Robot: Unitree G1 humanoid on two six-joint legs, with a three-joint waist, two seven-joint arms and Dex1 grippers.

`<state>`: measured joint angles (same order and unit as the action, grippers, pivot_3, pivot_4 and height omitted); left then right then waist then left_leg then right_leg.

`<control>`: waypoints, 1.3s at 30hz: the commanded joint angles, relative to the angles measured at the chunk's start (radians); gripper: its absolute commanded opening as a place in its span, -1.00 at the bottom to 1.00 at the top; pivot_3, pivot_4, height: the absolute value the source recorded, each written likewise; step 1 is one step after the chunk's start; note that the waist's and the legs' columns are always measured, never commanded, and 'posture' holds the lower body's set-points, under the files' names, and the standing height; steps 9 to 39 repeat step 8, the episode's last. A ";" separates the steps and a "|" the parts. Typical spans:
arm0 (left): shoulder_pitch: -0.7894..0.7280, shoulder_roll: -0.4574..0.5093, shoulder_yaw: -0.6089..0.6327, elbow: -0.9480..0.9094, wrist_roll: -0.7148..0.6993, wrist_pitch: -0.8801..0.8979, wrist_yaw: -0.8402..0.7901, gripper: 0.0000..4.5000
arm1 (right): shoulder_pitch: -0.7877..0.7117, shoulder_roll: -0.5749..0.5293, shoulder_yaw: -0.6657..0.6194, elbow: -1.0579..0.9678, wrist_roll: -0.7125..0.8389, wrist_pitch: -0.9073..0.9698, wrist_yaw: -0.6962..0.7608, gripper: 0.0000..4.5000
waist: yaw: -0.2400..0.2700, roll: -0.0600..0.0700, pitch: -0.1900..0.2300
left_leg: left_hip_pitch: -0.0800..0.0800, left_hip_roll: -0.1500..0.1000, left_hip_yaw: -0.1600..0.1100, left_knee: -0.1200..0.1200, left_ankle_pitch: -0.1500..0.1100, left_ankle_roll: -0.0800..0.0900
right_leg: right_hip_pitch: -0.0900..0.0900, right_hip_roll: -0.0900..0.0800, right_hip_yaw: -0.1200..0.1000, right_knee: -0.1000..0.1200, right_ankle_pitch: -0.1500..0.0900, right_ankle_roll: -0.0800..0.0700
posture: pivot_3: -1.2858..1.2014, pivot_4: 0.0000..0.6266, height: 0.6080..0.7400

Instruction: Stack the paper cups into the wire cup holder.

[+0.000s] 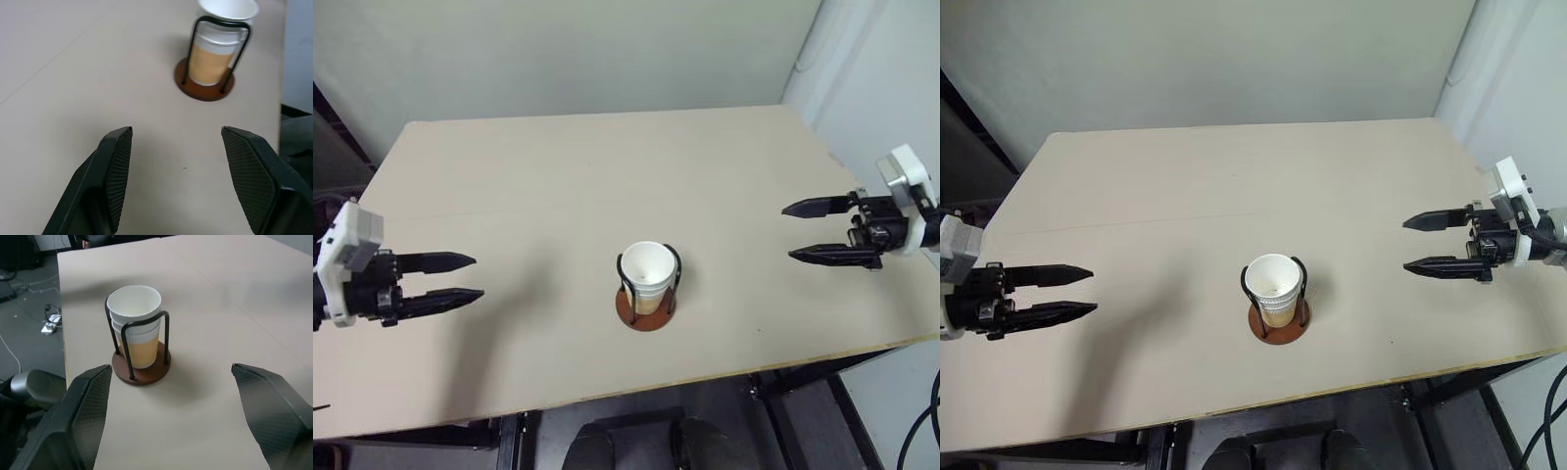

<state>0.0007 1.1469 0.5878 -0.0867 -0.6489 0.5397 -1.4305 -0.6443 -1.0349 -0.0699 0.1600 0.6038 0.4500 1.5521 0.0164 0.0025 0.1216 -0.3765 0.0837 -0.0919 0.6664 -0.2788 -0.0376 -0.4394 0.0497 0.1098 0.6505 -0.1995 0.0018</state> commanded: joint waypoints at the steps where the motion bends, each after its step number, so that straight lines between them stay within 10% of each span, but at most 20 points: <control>1: 0.002 0.009 0.039 -0.033 -0.016 0.007 0.004 0.37 | -0.038 -0.015 -0.029 0.013 -0.011 -0.018 0.020 0.81 | -0.006 0.000 0.000 | 0.002 0.000 0.001 0.000 0.000 0.000 | 0.001 0.000 0.000 0.000 0.001 -0.001 | 0.03 -0.52 1.00; 39: 0.013 0.002 0.040 -0.050 -0.014 0.015 0.010 0.37 | -0.056 -0.001 -0.017 0.037 -0.033 -0.027 0.035 0.81 | -0.017 0.000 0.000 | 0.010 0.000 0.003 -0.002 0.000 0.000 | 0.006 0.001 0.002 0.000 0.003 -0.004 | 0.03 -0.52 1.00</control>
